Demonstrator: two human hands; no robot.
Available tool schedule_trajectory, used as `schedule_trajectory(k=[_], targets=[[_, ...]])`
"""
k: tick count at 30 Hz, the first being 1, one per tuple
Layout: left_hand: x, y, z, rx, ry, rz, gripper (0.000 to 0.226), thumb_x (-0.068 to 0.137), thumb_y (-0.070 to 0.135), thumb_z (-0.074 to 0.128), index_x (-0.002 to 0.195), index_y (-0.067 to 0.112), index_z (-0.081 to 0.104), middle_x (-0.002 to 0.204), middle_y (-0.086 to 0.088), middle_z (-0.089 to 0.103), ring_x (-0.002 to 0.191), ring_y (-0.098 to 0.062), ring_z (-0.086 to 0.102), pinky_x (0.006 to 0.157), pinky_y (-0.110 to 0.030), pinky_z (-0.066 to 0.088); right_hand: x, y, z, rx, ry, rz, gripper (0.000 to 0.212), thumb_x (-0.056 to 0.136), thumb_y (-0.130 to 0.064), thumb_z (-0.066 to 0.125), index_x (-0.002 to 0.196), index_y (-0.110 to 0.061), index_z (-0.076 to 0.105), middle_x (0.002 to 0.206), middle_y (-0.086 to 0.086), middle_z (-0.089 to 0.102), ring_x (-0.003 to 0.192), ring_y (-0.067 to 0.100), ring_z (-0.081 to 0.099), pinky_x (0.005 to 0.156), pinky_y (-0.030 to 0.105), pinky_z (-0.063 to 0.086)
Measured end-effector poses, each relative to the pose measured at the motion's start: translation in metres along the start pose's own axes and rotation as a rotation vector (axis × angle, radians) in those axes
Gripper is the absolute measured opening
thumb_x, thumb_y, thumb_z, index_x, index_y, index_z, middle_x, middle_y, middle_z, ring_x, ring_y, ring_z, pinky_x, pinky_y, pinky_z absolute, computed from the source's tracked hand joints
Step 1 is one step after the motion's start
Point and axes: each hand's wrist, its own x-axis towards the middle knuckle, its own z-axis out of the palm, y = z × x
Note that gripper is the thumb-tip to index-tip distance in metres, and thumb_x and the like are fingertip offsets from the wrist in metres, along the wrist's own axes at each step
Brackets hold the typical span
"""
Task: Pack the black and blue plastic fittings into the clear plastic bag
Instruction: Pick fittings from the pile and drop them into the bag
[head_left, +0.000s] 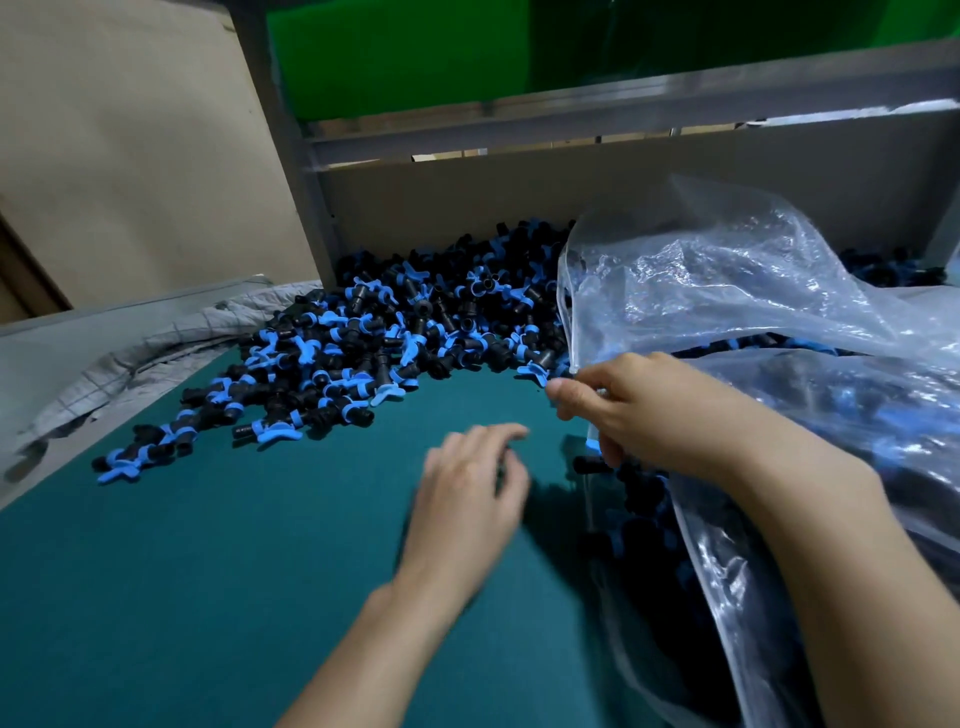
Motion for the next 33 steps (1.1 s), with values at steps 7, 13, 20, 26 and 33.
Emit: schedule_trajectory(k=[7, 13, 20, 26, 33], targets=[[0.031, -0.090, -0.019, 0.486, 0.118, -0.569, 0.049, 0.092, 0.025, 0.053, 0.139, 0.012, 0.047, 0.141, -0.022, 0.040, 0.131, -0.037, 0.033, 0.105, -0.050, 0.026, 0.004, 0.014, 0.004, 0.025, -0.117, 0.010, 0.034, 0.098, -0.055, 0.044, 0.094, -0.026, 0.062, 0.070, -0.009, 0.072, 0.056, 0.009, 0.063, 0.069, 0.029, 0.054], [0.039, -0.109, -0.022, 0.433, -0.019, -0.765, 0.044, 0.098, 0.028, 0.043, 0.138, 0.010, 0.039, 0.135, -0.023, 0.048, 0.128, -0.038, 0.036, 0.107, -0.052, 0.025, 0.008, 0.017, 0.006, 0.029, -0.152, -0.002, 0.032, 0.098, -0.057, 0.043, 0.102, -0.030, 0.061, 0.077, -0.010, 0.068, 0.066, 0.002, 0.058, 0.070, 0.029, 0.048], [0.021, -0.075, -0.030, 0.202, 0.239, -0.410, 0.025, 0.096, 0.031, 0.050, 0.112, 0.014, 0.059, 0.108, -0.008, 0.066, 0.102, -0.030, 0.052, 0.090, -0.044, 0.037, 0.006, 0.014, 0.006, 0.008, -0.178, 0.001, 0.032, 0.098, -0.056, 0.046, 0.114, -0.033, 0.060, 0.085, -0.013, 0.062, 0.071, -0.001, 0.054, 0.072, 0.028, 0.043], [0.004, -0.009, -0.020, 0.067, 0.346, -0.074, 0.029, 0.095, 0.039, 0.049, 0.107, 0.016, 0.062, 0.099, 0.002, 0.064, 0.091, -0.022, 0.054, 0.081, -0.037, 0.042, 0.003, 0.009, 0.002, -0.010, -0.213, 0.009, 0.042, 0.093, -0.054, 0.057, 0.130, -0.033, 0.054, 0.102, -0.012, 0.059, 0.095, 0.010, 0.055, 0.081, 0.027, 0.041], [-0.005, 0.021, -0.013, 0.110, 0.326, 0.155, 0.030, 0.100, 0.044, 0.050, 0.109, 0.018, 0.063, 0.091, 0.005, 0.058, 0.081, -0.020, 0.051, 0.074, -0.034, 0.040, 0.003, 0.008, 0.002, -0.019, -0.177, -0.046, 0.035, 0.093, -0.048, 0.061, 0.123, -0.030, 0.060, 0.096, -0.011, 0.064, 0.076, -0.001, 0.054, 0.064, 0.016, 0.041]])
